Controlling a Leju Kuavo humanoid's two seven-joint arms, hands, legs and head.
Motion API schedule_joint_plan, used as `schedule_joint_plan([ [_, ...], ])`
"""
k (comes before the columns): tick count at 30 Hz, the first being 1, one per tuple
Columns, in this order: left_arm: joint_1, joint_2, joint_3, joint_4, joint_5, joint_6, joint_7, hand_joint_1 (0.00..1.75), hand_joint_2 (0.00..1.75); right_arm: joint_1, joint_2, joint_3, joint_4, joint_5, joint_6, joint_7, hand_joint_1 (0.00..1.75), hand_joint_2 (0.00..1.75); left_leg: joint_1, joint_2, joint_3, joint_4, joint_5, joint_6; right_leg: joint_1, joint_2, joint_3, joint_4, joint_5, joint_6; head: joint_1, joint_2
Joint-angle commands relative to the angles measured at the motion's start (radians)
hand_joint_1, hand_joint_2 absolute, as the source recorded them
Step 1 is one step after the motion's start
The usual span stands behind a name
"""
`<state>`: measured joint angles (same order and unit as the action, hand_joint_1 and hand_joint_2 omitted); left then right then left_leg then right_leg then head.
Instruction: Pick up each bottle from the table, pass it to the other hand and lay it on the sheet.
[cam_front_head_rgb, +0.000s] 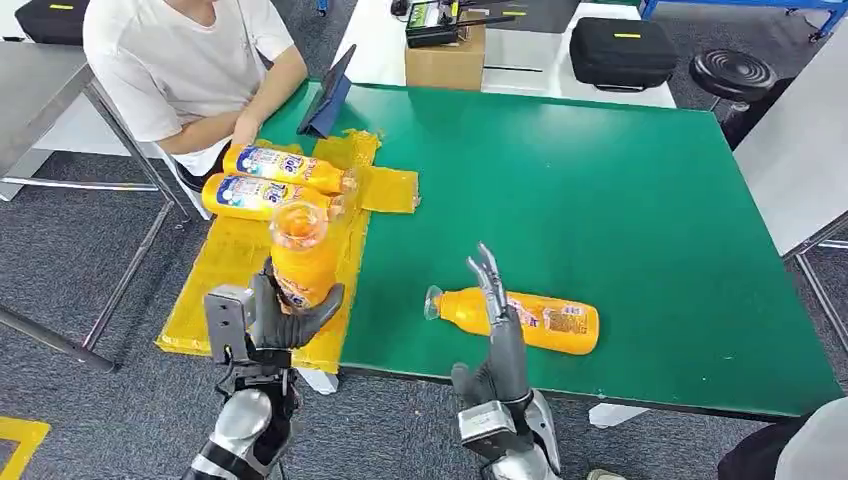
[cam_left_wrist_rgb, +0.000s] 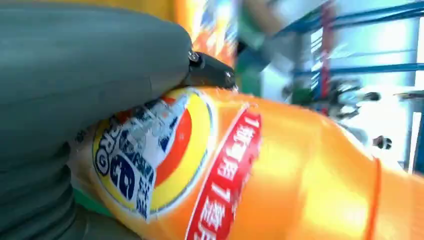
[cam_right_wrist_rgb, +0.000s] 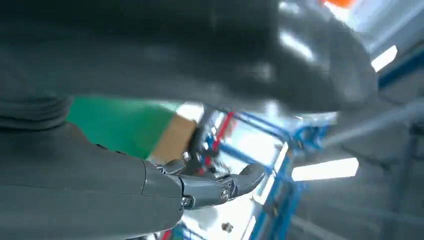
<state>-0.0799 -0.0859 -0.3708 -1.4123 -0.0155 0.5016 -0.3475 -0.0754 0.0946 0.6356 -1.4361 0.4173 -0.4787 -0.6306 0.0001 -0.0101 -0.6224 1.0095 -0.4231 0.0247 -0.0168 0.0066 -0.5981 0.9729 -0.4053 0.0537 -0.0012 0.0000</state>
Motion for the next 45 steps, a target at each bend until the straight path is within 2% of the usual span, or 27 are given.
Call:
schedule_joint_plan([
  [1, -0.062, 0.033, 0.014, 0.105, -0.038, 0.010, 0.001, 1.75, 1.75, 0.013, -0.031, -0.026, -0.062, 0.005, -0.011, -0.004, 0.00, 0.00, 0.001, 0.000, 0.009, -0.001, -0.003, -0.002, 0.002, -0.002, 0.009, 0.000, -0.004, -0.004, 0.000, 0.000],
  [2, -0.085, 0.056, -0.018, 0.142, -0.240, 0.110, 0.015, 1.75, 1.75, 0.013, -0.022, -0.033, -0.063, 0.007, -0.031, -0.018, 0.00, 0.00, 0.000, 0.001, 0.003, -0.001, -0.001, -0.001, 0.000, -0.001, 0.003, -0.001, -0.001, -0.002, 0.000, 0.000],
  [3, -0.107, 0.048, -0.006, 0.168, -0.360, 0.138, 0.059, 1.75, 1.75, 0.013, -0.016, -0.042, -0.079, 0.010, -0.044, -0.019, 0.00, 0.00, 0.001, 0.000, 0.006, -0.001, -0.002, -0.002, 0.001, -0.002, 0.006, -0.001, -0.002, -0.002, 0.000, 0.000],
  [5, -0.195, 0.046, 0.000, 0.290, -0.608, 0.153, 0.135, 1.75, 1.75, 0.003, -0.010, -0.045, -0.107, 0.002, -0.052, -0.027, 0.00, 0.00, 0.001, -0.001, 0.003, -0.001, 0.000, -0.001, 0.001, -0.002, 0.003, 0.000, -0.001, -0.002, 0.000, 0.000],
  [6, -0.234, 0.042, 0.010, 0.345, -0.689, 0.139, 0.155, 1.75, 1.75, -0.003, -0.008, -0.043, -0.114, -0.004, -0.043, -0.026, 0.00, 0.00, 0.001, -0.003, 0.003, 0.000, 0.000, -0.001, 0.001, -0.004, 0.004, 0.000, -0.001, -0.002, 0.000, 0.000],
  [7, -0.310, 0.054, -0.008, 0.463, -0.843, 0.103, 0.236, 1.75, 1.75, -0.013, -0.005, -0.041, -0.117, -0.015, -0.025, -0.027, 0.00, 0.00, 0.001, -0.003, 0.004, 0.000, 0.000, -0.002, 0.001, -0.005, 0.005, 0.000, -0.002, -0.003, 0.000, 0.000],
  [8, -0.344, 0.047, 0.012, 0.526, -0.890, 0.092, 0.248, 1.75, 1.75, -0.020, -0.001, -0.041, -0.116, -0.018, -0.017, -0.027, 0.00, 0.00, 0.001, -0.006, 0.004, 0.000, 0.001, -0.002, 0.001, -0.007, 0.006, 0.001, -0.002, -0.003, 0.000, 0.000],
  [11, -0.353, 0.044, 0.022, 0.544, -0.892, 0.093, 0.237, 1.75, 1.75, -0.021, 0.002, -0.041, -0.115, -0.018, -0.016, -0.026, 0.00, 0.00, 0.000, -0.002, 0.003, -0.001, 0.001, -0.001, 0.000, -0.002, 0.003, 0.000, 0.000, -0.001, 0.000, 0.000],
  [13, -0.346, 0.041, 0.025, 0.543, -0.894, 0.097, 0.231, 1.75, 1.75, -0.020, 0.001, -0.041, -0.110, -0.018, -0.017, -0.026, 0.00, 0.00, 0.001, 0.002, 0.006, -0.001, 0.000, -0.002, 0.001, 0.000, 0.006, 0.000, 0.000, -0.003, 0.000, 0.000],
  [16, -0.400, 0.053, 0.007, 0.640, -1.043, 0.057, 0.337, 1.75, 1.75, -0.017, 0.001, -0.031, -0.120, -0.036, 0.016, -0.042, 0.00, 0.00, 0.001, 0.002, 0.005, -0.001, 0.000, -0.001, 0.001, 0.000, 0.004, 0.000, 0.000, -0.002, 0.000, 0.000],
  [18, -0.439, 0.050, 0.012, 0.712, -1.078, 0.021, 0.348, 1.75, 1.75, -0.015, 0.004, -0.022, -0.124, -0.033, 0.035, -0.038, 0.00, 0.00, 0.001, 0.000, 0.003, 0.000, 0.001, -0.001, 0.001, -0.002, 0.003, 0.000, 0.000, -0.002, 0.000, 0.000],
  [20, -0.498, 0.078, -0.047, 0.802, -1.219, -0.098, 0.419, 1.75, 1.75, -0.007, 0.008, -0.025, -0.128, -0.035, 0.058, -0.030, 0.00, 0.00, 0.001, -0.001, 0.004, 0.000, 0.000, -0.002, 0.001, -0.002, 0.004, 0.001, -0.001, -0.002, 0.000, 0.000],
  [22, -0.509, 0.080, -0.035, 0.828, -1.233, -0.167, 0.437, 1.75, 1.75, 0.000, 0.016, -0.042, -0.124, -0.050, 0.078, -0.022, 0.00, 0.00, 0.001, 0.000, 0.005, 0.000, 0.000, -0.002, 0.001, -0.001, 0.005, 0.000, -0.001, -0.002, 0.000, 0.000],
  [24, -0.518, 0.081, -0.016, 0.857, -1.226, -0.222, 0.441, 1.75, 1.75, -0.003, 0.023, -0.048, -0.105, -0.060, 0.110, -0.019, 0.00, 0.00, 0.001, 0.001, 0.007, 0.000, -0.001, -0.002, 0.002, -0.001, 0.007, 0.000, -0.001, -0.003, 0.000, 0.000],
  [25, -0.518, 0.080, -0.001, 0.862, -1.213, -0.224, 0.434, 1.75, 1.75, -0.003, 0.027, -0.051, -0.095, -0.065, 0.121, -0.020, 0.00, 0.00, 0.001, 0.002, 0.003, 0.000, 0.001, -0.001, 0.001, 0.001, 0.002, 0.000, 0.001, -0.002, 0.000, 0.000],
  [28, -0.530, 0.081, 0.032, 0.879, -1.171, -0.262, 0.408, 1.75, 1.75, -0.006, 0.039, -0.053, -0.062, -0.080, 0.144, -0.025, 0.00, 0.00, 0.001, 0.002, 0.003, 0.000, 0.001, -0.001, 0.001, 0.000, 0.002, 0.000, 0.000, -0.002, 0.000, 0.000],
  [31, -0.545, 0.085, 0.035, 0.877, -1.144, -0.322, 0.382, 1.75, 1.75, -0.001, 0.051, -0.065, -0.053, -0.157, 0.212, -0.025, 0.00, 0.00, 0.001, 0.001, 0.004, -0.001, 0.000, -0.002, 0.001, 0.000, 0.005, 0.000, 0.000, -0.002, 0.000, 0.000],
  [32, -0.545, 0.086, 0.031, 0.873, -1.144, -0.326, 0.378, 1.50, 1.75, -0.001, 0.052, -0.067, -0.053, -0.158, 0.216, -0.025, 0.00, 0.00, 0.002, 0.002, 0.007, -0.001, -0.001, -0.002, 0.002, 0.000, 0.007, 0.000, -0.001, -0.003, 0.000, 0.000],
  [34, -0.538, 0.073, 0.058, 0.845, -1.077, -0.351, 0.334, 0.10, 1.75, -0.003, 0.059, -0.070, -0.043, -0.172, 0.241, -0.016, 0.00, 0.00, 0.002, 0.002, 0.006, 0.000, 0.000, -0.002, 0.002, 0.001, 0.006, 0.000, 0.000, -0.003, 0.000, 0.000],
  [35, -0.523, 0.064, 0.092, 0.813, -0.994, -0.397, 0.291, 0.00, 1.75, 0.000, 0.064, -0.074, -0.035, -0.181, 0.252, -0.011, 0.00, 0.00, 0.001, 0.001, 0.004, 0.000, 0.000, -0.002, 0.001, 0.000, 0.004, 0.000, 0.000, -0.002, 0.000, 0.000],
  [38, -0.465, 0.038, 0.200, 0.719, -0.721, -0.558, 0.161, 0.00, 1.75, 0.002, 0.073, -0.085, -0.005, -0.226, 0.285, -0.004, 0.00, 0.00, 0.001, 0.001, 0.005, -0.001, 0.000, -0.001, 0.001, 0.000, 0.005, -0.001, 0.000, -0.002, 0.000, 0.000],
  [42, -0.362, 0.049, 0.192, 0.527, -0.469, -0.621, 0.116, 0.00, 1.75, 0.005, 0.084, -0.086, 0.018, -0.269, 0.312, -0.008, 0.00, 0.00, 0.001, 0.002, 0.006, -0.002, 0.000, -0.001, 0.001, 0.002, 0.006, -0.001, 0.000, -0.002, 0.000, 0.000],
  [44, -0.351, 0.055, 0.174, 0.502, -0.436, -0.620, 0.121, 0.00, 1.75, 0.004, 0.085, -0.081, 0.022, -0.270, 0.312, -0.009, 0.00, 0.00, 0.001, 0.003, 0.005, -0.001, 0.000, -0.001, 0.001, 0.002, 0.005, -0.001, 0.000, -0.002, 0.000, 0.000],
  [45, -0.334, 0.040, 0.194, 0.466, -0.337, -0.614, 0.097, 0.00, 1.75, 0.005, 0.084, -0.078, 0.024, -0.272, 0.310, -0.009, 0.00, 0.00, 0.001, 0.004, 0.007, -0.001, -0.001, -0.002, 0.001, 0.002, 0.007, -0.001, -0.001, -0.002, 0.000, 0.000],
])
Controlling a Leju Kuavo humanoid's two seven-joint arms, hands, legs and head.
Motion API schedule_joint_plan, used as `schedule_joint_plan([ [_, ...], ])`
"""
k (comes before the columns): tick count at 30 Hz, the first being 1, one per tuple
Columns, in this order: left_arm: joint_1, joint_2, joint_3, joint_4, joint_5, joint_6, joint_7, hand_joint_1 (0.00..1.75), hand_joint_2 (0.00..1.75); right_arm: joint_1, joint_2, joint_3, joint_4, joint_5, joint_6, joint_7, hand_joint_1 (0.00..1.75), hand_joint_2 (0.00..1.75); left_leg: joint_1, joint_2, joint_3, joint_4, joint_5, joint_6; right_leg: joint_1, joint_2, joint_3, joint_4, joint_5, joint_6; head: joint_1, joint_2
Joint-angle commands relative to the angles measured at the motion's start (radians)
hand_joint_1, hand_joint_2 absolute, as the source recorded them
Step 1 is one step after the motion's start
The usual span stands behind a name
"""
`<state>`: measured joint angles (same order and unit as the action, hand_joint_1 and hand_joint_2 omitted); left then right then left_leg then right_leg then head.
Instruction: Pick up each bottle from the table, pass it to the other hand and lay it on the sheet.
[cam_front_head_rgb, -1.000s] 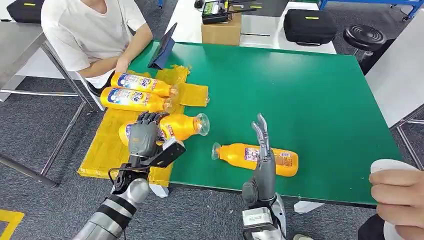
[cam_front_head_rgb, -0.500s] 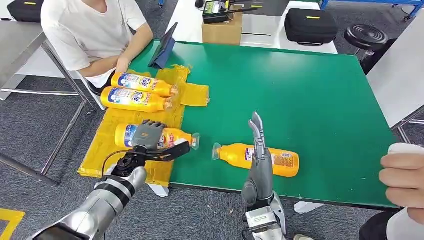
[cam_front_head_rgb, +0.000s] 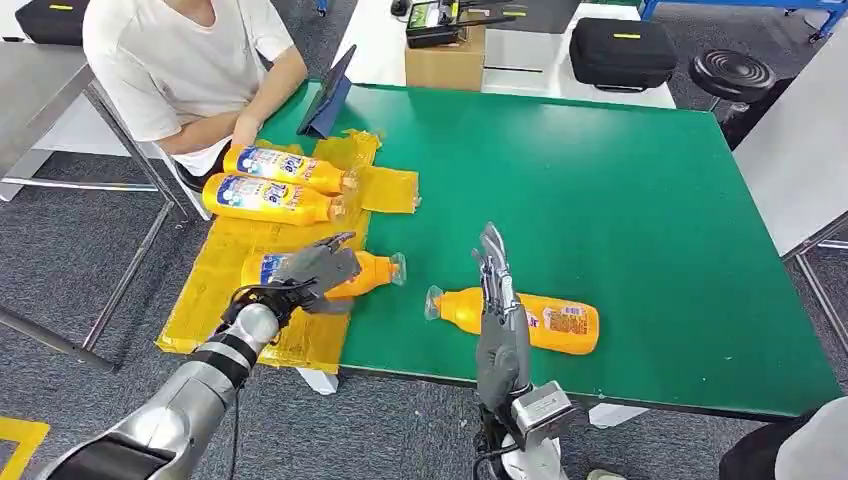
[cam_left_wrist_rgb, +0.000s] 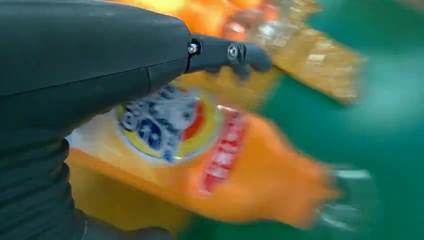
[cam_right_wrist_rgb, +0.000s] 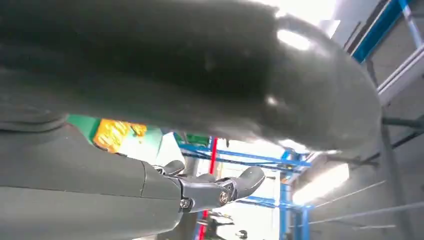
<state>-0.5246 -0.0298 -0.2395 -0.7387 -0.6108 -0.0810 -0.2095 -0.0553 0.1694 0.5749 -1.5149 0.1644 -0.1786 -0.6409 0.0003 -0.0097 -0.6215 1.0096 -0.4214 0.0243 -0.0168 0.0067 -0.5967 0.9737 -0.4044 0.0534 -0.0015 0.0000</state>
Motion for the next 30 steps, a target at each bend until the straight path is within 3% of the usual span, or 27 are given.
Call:
schedule_joint_plan([
  [1, 0.118, -0.021, 0.063, -0.227, 0.289, -0.030, -0.058, 0.00, 1.75, -0.014, 0.008, -0.017, 0.105, -0.020, 0.008, 0.001, 0.00, 0.00, 0.001, 0.002, 0.007, -0.001, -0.003, -0.002, 0.001, 0.001, 0.007, -0.001, -0.003, -0.003, 0.000, 0.000],
  [7, 0.210, -0.036, 0.053, -0.447, 0.467, 0.087, -0.143, 0.00, 1.75, -0.023, -0.009, -0.007, 0.138, 0.024, -0.060, 0.000, 0.00, 0.00, 0.001, 0.001, 0.001, -0.001, -0.001, -0.001, 0.001, 0.001, 0.001, -0.001, -0.001, -0.001, 0.000, 0.000],
  [17, 0.216, -0.030, 0.046, -0.458, 0.472, 0.091, -0.135, 0.00, 1.75, -0.024, -0.009, -0.008, 0.141, 0.023, -0.061, -0.002, 0.00, 0.00, 0.001, 0.001, 0.004, -0.001, -0.002, -0.001, 0.001, 0.000, 0.003, -0.001, -0.002, -0.002, 0.000, 0.000],
  [19, 0.223, -0.053, 0.077, -0.473, 0.570, 0.088, -0.179, 0.00, 1.75, -0.036, -0.030, 0.013, 0.156, 0.166, -0.183, -0.008, 0.00, 0.00, 0.001, 0.001, 0.005, -0.001, -0.002, -0.001, 0.001, 0.000, 0.004, -0.001, -0.002, -0.002, 0.000, 0.000],
  [20, 0.248, -0.081, 0.104, -0.532, 0.633, 0.110, -0.241, 0.00, 1.75, -0.058, -0.063, 0.027, 0.199, 0.318, -0.285, 0.041, 0.00, 1.75, 0.001, 0.001, 0.002, -0.001, -0.001, -0.001, 0.001, 0.000, 0.001, -0.001, -0.001, -0.001, 0.000, 0.000],
  [22, 0.337, -0.117, 0.137, -0.717, 0.767, 0.133, -0.270, 0.00, 1.75, -0.117, -0.138, 0.048, 0.342, 0.655, -0.403, 0.248, 0.00, 1.75, 0.001, 0.002, 0.007, -0.001, -0.003, -0.001, 0.002, 0.000, 0.007, -0.002, -0.002, -0.002, 0.000, 0.000],
  [25, 0.447, -0.137, 0.149, -0.929, 0.866, 0.143, -0.260, 0.00, 1.75, -0.170, -0.189, -0.014, 0.529, 0.835, -0.393, 0.424, 0.00, 1.75, 0.001, 0.006, 0.009, -0.001, -0.005, 0.000, 0.002, 0.004, 0.009, -0.005, -0.002, -0.001, 0.000, 0.000],
  [27, 0.500, -0.138, 0.144, -1.017, 0.891, 0.137, -0.259, 0.00, 1.75, -0.200, -0.210, -0.102, 0.656, 0.852, -0.391, 0.446, 0.00, 1.75, 0.001, 0.006, 0.008, -0.002, -0.004, 0.000, 0.001, 0.004, 0.008, -0.004, -0.001, -0.001, 0.000, 0.000],
  [30, 0.524, -0.131, 0.131, -1.055, 0.890, 0.143, -0.274, 0.00, 1.75, -0.209, -0.236, -0.149, 0.711, 0.820, -0.375, 0.432, 0.00, 1.75, 0.000, -0.002, 0.006, -0.001, -0.003, 0.000, 0.001, -0.002, 0.008, -0.003, -0.002, -0.001, 0.000, 0.000],
])
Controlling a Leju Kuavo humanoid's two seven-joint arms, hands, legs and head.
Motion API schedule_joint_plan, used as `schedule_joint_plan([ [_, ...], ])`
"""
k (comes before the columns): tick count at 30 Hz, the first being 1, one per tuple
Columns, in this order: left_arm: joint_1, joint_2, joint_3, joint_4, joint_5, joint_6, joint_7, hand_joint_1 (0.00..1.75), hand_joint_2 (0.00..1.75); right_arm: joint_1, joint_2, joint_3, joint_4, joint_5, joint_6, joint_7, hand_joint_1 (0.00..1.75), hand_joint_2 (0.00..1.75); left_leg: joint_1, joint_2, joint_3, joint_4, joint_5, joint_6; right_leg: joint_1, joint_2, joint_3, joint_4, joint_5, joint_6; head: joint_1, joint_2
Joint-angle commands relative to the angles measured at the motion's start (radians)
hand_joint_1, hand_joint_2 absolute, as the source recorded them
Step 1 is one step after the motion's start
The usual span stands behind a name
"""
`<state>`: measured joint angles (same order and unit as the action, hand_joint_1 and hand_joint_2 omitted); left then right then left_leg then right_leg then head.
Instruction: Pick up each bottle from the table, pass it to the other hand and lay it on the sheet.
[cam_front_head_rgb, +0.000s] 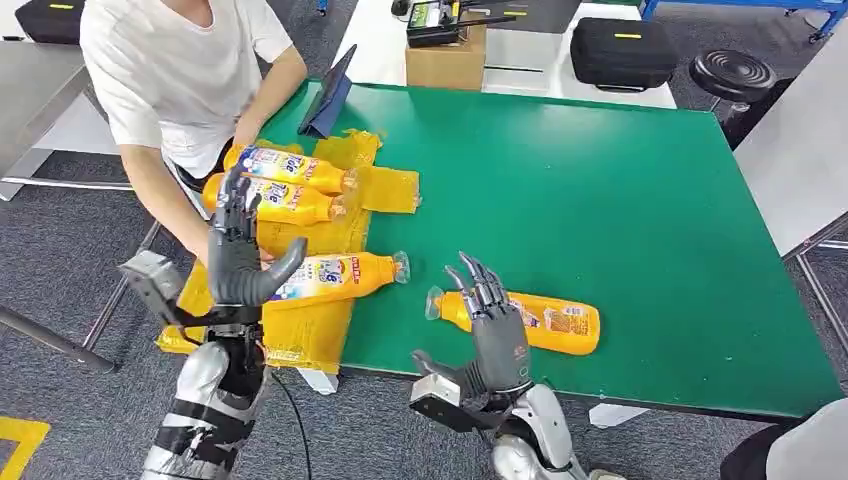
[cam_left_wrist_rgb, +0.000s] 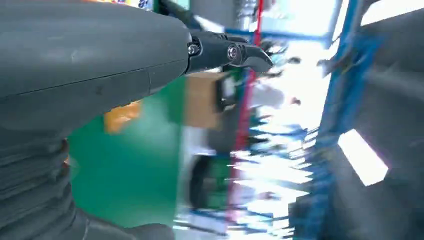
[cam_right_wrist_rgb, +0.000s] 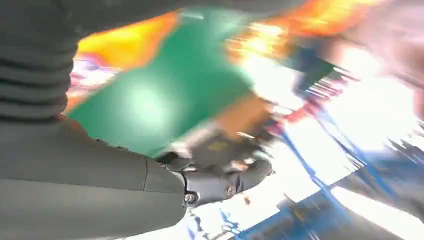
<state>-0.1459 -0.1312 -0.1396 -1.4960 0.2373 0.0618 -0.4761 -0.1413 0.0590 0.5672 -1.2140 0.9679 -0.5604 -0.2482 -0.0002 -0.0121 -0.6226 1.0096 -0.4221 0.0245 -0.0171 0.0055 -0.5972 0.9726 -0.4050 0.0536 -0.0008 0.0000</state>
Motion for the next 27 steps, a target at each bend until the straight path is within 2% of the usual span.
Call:
schedule_joint_plan([
  [1, 0.146, -0.029, 0.030, -0.301, 0.041, 0.001, -0.012, 0.00, 1.75, -0.121, -0.125, -0.150, 0.406, 0.007, 0.009, 0.032, 0.00, 1.75, 0.000, 0.000, 0.008, -0.001, -0.003, -0.001, 0.001, -0.002, 0.008, -0.002, -0.002, -0.002, 0.000, 0.000],
  [4, 0.142, -0.027, 0.018, -0.319, -0.023, 0.044, -0.071, 0.00, 1.75, -0.105, -0.113, -0.169, 0.375, 0.023, 0.031, 0.017, 0.00, 1.75, 0.000, -0.001, 0.003, 0.000, -0.002, -0.001, 0.000, -0.002, 0.004, 0.000, -0.001, -0.002, -0.001, 0.000],
  [6, 0.139, -0.021, -0.009, -0.341, -0.088, 0.081, -0.110, 0.00, 1.75, -0.098, -0.102, -0.164, 0.355, 0.045, 0.045, 0.021, 0.00, 1.75, 0.000, 0.000, 0.005, 0.000, -0.003, -0.002, 0.001, -0.002, 0.005, 0.000, -0.002, -0.003, -0.001, 0.000],
  [12, 0.158, -0.006, -0.064, -0.365, -0.091, 0.091, -0.112, 0.00, 1.75, -0.112, -0.109, -0.166, 0.361, 0.107, 0.078, 0.087, 0.00, 1.75, 0.002, -0.001, 0.003, 0.000, -0.001, -0.001, 0.003, -0.002, 0.003, 0.000, -0.001, -0.002, -0.001, 0.000],
  [15, 0.160, -0.005, -0.065, -0.364, -0.091, 0.091, -0.112, 0.00, 1.75, -0.115, -0.111, -0.167, 0.361, 0.106, 0.080, 0.086, 0.00, 1.75, 0.002, -0.001, 0.004, 0.000, -0.002, -0.001, 0.003, -0.002, 0.004, 0.000, -0.001, -0.002, -0.001, 0.000],
  [17, 0.161, -0.005, -0.064, -0.361, -0.091, 0.096, -0.112, 0.00, 1.75, -0.132, -0.109, -0.171, 0.373, 0.124, 0.094, 0.110, 0.00, 1.75, 0.002, -0.001, 0.003, 0.000, -0.001, -0.001, 0.002, -0.003, 0.004, 0.000, -0.001, -0.001, -0.001, 0.000],
  [20, 0.172, -0.013, -0.062, -0.365, -0.090, 0.098, -0.102, 0.00, 1.75, -0.201, -0.107, -0.153, 0.412, 0.230, 0.137, 0.242, 0.00, 1.75, 0.002, 0.000, 0.004, 0.000, -0.002, -0.001, 0.003, -0.001, 0.004, 0.000, -0.001, -0.002, -0.001, 0.000],
  [21, 0.175, -0.015, -0.063, -0.369, -0.090, 0.095, -0.098, 0.00, 1.75, -0.216, -0.105, -0.149, 0.416, 0.253, 0.151, 0.258, 0.00, 1.75, 0.001, 0.000, 0.002, 0.000, -0.001, -0.001, 0.002, -0.001, 0.002, 0.000, 0.000, -0.001, -0.001, 0.000],
  [27, 0.179, -0.014, -0.065, -0.375, -0.095, 0.093, -0.097, 0.00, 1.75, -0.228, -0.101, -0.153, 0.409, 0.259, 0.157, 0.271, 0.00, 1.75, 0.002, -0.001, 0.005, 0.000, -0.001, -0.001, 0.003, -0.003, 0.005, 0.000, -0.001, -0.002, -0.001, 0.000],
])
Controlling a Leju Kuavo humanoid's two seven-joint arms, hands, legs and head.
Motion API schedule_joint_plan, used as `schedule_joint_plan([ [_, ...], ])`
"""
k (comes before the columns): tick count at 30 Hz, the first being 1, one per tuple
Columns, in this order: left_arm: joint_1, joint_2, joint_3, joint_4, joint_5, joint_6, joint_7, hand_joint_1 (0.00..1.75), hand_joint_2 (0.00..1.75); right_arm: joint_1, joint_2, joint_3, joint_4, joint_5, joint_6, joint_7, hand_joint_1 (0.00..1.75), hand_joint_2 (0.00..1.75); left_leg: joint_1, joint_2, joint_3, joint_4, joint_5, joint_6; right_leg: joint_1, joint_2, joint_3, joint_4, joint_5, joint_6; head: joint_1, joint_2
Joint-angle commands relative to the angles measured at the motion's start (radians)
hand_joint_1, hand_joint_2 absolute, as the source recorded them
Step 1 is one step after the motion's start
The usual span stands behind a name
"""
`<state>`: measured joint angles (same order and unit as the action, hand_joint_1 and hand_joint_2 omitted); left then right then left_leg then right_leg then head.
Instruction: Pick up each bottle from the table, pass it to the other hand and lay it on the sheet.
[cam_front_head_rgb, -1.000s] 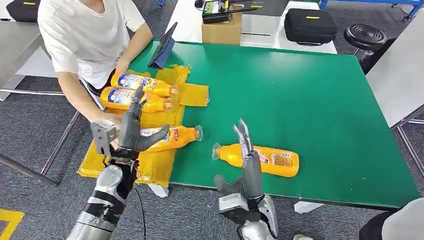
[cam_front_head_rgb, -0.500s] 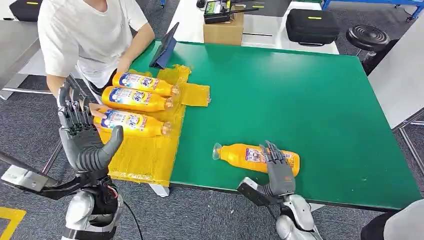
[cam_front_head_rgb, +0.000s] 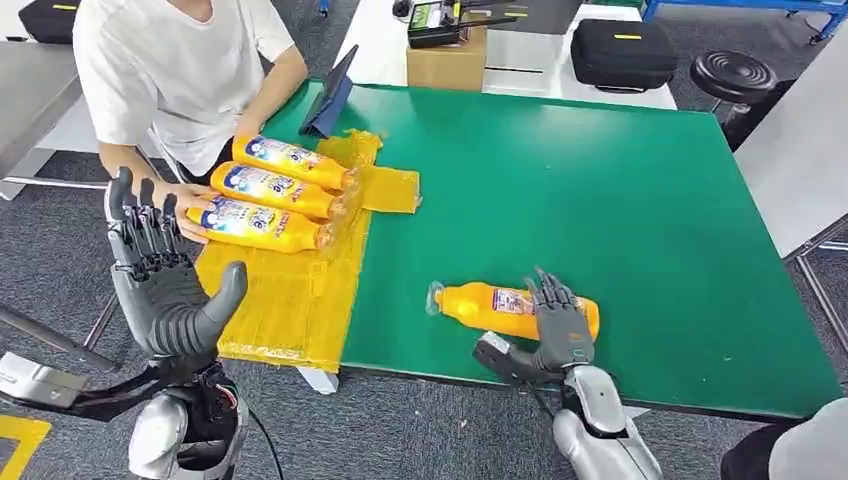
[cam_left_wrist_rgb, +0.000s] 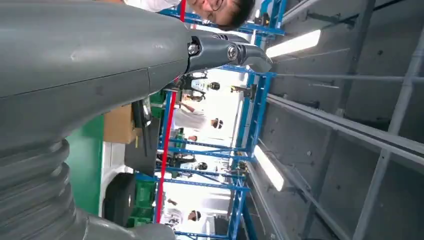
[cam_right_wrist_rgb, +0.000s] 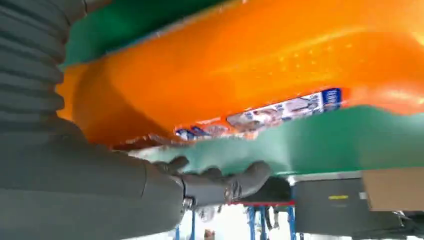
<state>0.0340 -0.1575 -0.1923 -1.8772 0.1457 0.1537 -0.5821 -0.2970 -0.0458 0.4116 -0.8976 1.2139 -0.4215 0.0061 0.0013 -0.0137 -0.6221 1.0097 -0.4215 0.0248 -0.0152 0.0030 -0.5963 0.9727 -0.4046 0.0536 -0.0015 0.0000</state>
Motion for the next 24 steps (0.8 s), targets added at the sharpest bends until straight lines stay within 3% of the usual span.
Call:
schedule_joint_plan([
  [1, -0.002, 0.013, -0.012, 0.007, -0.005, 0.000, 0.011, 0.00, 1.75, -0.069, 0.002, 0.004, 0.090, 0.022, 0.019, 0.023, 0.00, 1.75, 0.000, 0.000, 0.003, -0.001, -0.001, -0.001, 0.000, 0.000, 0.003, 0.000, -0.001, -0.002, 0.000, 0.000],
  [10, 0.012, 0.031, -0.037, 0.043, 0.037, -0.067, 0.107, 0.00, 1.75, -0.082, 0.002, -0.012, 0.087, -0.003, 0.103, 0.030, 0.00, 1.75, 0.000, 0.002, 0.006, 0.000, -0.002, -0.001, 0.001, 0.000, 0.005, 0.000, -0.002, -0.002, 0.000, 0.000],
  [18, -0.031, 0.053, -0.063, 0.086, 0.051, -0.095, 0.198, 0.00, 1.75, -0.213, -0.043, 0.064, 0.204, -0.126, 0.405, 0.062, 0.00, 1.75, 0.000, 0.003, 0.004, -0.001, -0.001, -0.001, 0.000, 0.001, 0.003, 0.000, 0.000, -0.002, 0.000, 0.000],
  [19, -0.035, 0.054, -0.065, 0.095, 0.049, -0.095, 0.199, 0.00, 1.75, -0.217, -0.048, 0.062, 0.209, -0.143, 0.420, 0.055, 1.45, 1.75, 0.000, 0.004, 0.004, -0.001, 0.000, -0.001, 0.001, 0.000, 0.003, -0.001, 0.000, -0.002, 0.000, 0.000],
  [20, -0.049, 0.058, -0.076, 0.110, 0.027, -0.090, 0.197, 0.00, 1.75, -0.232, -0.062, 0.080, 0.221, -0.171, 0.459, 0.045, 1.73, 1.75, 0.000, 0.003, 0.006, -0.001, 0.000, -0.001, 0.000, -0.001, 0.005, -0.001, 0.000, -0.002, 0.000, 0.000],
  [24, -0.066, 0.053, -0.085, 0.145, 0.074, -0.100, 0.241, 0.00, 1.75, -0.236, -0.089, 0.107, 0.236, -0.227, 0.500, 0.043, 1.75, 1.75, 0.000, 0.002, 0.009, -0.001, 0.000, -0.001, 0.001, -0.002, 0.007, -0.002, 0.000, -0.002, 0.000, 0.000],
])
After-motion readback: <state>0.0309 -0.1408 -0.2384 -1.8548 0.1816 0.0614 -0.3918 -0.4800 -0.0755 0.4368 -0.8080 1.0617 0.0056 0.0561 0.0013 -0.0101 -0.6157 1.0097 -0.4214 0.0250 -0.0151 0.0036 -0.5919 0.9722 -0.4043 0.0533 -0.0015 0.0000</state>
